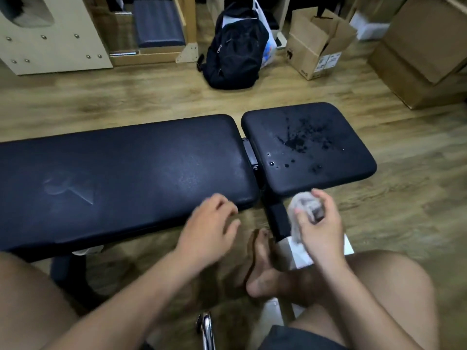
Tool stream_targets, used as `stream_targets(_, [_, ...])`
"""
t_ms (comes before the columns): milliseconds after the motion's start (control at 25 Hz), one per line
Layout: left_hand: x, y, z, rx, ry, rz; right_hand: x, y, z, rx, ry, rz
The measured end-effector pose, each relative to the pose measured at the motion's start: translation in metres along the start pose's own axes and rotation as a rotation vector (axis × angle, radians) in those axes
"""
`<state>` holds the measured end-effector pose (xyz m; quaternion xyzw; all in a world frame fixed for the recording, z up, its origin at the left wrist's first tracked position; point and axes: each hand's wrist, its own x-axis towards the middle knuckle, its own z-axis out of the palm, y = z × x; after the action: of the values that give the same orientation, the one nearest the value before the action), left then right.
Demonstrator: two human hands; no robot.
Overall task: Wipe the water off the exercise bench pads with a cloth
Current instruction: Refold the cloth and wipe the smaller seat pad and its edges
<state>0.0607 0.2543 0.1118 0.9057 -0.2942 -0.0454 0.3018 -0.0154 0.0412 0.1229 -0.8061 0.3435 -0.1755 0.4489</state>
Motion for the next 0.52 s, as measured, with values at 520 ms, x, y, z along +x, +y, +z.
stream_targets(520, [0.059,-0.098,-0.015,0.459,0.069,0.028,0.164,-0.05,0.108,-0.523,-0.302,-0.724])
